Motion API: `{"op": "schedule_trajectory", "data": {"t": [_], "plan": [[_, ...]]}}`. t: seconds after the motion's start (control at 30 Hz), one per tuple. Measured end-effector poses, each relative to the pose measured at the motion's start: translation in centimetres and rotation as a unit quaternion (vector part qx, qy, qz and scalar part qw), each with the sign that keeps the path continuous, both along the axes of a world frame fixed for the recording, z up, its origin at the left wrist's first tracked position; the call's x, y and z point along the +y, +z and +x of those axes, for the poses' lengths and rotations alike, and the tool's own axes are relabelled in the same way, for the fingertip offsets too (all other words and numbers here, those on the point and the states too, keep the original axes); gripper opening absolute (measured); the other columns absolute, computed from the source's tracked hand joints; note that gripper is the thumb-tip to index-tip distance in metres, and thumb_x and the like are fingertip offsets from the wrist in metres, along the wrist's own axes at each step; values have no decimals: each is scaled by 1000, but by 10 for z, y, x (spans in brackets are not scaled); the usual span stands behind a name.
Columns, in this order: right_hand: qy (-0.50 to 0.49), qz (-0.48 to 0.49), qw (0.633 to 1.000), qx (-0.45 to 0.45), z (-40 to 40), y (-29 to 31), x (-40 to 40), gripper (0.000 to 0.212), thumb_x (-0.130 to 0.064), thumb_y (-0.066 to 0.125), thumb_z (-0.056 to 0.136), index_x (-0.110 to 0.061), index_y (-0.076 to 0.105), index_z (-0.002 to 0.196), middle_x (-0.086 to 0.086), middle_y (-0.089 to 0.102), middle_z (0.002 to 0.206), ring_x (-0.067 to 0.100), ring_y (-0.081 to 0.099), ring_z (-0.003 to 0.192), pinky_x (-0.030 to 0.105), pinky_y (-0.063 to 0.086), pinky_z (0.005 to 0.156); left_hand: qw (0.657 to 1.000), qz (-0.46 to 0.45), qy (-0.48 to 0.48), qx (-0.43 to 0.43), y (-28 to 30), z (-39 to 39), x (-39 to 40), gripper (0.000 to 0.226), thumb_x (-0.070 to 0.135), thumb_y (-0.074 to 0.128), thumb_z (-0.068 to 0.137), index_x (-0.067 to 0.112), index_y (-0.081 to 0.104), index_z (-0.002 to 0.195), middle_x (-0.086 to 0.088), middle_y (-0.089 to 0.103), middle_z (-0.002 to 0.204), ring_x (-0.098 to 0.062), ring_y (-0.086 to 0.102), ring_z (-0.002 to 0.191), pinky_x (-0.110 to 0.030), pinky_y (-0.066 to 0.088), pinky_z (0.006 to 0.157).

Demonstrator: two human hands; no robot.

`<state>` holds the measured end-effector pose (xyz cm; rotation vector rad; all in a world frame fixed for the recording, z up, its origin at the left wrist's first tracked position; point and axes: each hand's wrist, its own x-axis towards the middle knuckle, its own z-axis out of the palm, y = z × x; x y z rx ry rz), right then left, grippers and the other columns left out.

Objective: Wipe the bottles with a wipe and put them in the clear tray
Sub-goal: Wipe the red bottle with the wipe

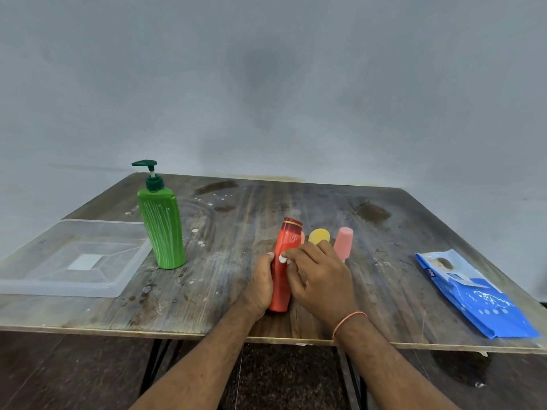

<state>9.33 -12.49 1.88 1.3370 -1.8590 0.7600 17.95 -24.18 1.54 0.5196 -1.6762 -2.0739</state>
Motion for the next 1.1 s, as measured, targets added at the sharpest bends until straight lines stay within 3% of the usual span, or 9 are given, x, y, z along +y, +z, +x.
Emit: {"op": "schedule_trajectory", "data": {"t": [0.07, 0.23, 0.4, 0.57, 0.73, 0.9, 1.1], "plan": [[-17, -18, 1000, -9, -1, 3, -2, 15, -19, 67, 101, -20, 77, 112, -6, 71, 105, 19, 56, 90, 39, 52, 77, 1000, -9, 4, -2, 0, 0, 1, 55, 32, 21, 112, 6, 67, 95, -8, 72, 79, -15, 67, 74, -28, 57, 67], [6, 4, 1000, -7, 6, 8, -12, 21, -18, 63, 101, -21, 76, 117, -5, 68, 107, 21, 57, 93, 39, 52, 80, 1000, 8, 9, 16, 1, -1, 2, 50, 30, 25, 112, -1, 65, 110, -14, 72, 88, -19, 69, 81, -29, 59, 69], [7, 12, 1000, -7, 0, 8, -3, 15, -19, 65, 100, -21, 76, 110, -7, 69, 103, 19, 56, 92, 38, 52, 79, 1000, -12, -4, 10, 2, 2, 2, 52, 28, 23, 112, 5, 66, 95, -5, 73, 75, -13, 69, 72, -24, 58, 64], [-17, -15, 999, -33, -3, 12, -10, 19, -20, 64, 103, -20, 76, 118, -6, 70, 110, 19, 59, 96, 36, 53, 81, 1000, -12, 17, -1, -1, 0, 0, 56, 32, 21, 113, 7, 68, 95, -6, 72, 77, -14, 66, 72, -24, 55, 63], [24, 8, 999, -20, -5, 8, -3, 16, -18, 68, 97, -23, 77, 110, -9, 70, 104, 17, 57, 91, 35, 51, 79, 1000, -2, -4, 13, -2, -1, -1, 57, 35, 21, 113, 7, 70, 107, -11, 76, 88, -19, 71, 83, -30, 59, 74], [-24, -29, 997, -66, -13, 4, 0, 16, -18, 69, 101, -22, 77, 114, -9, 71, 106, 13, 57, 95, 31, 53, 83, 999, 14, -17, 24, -2, -3, 0, 61, 53, 21, 111, 17, 69, 125, -18, 76, 104, -23, 72, 87, -36, 60, 79], [-5, -10, 998, -63, -11, 3, 0, 16, -21, 70, 100, -24, 78, 113, -11, 71, 105, 10, 55, 94, 23, 47, 81, 999, 27, -21, 23, -4, -2, -2, 59, 51, 24, 111, 17, 70, 124, -20, 76, 108, -30, 72, 95, -41, 59, 85]]}}
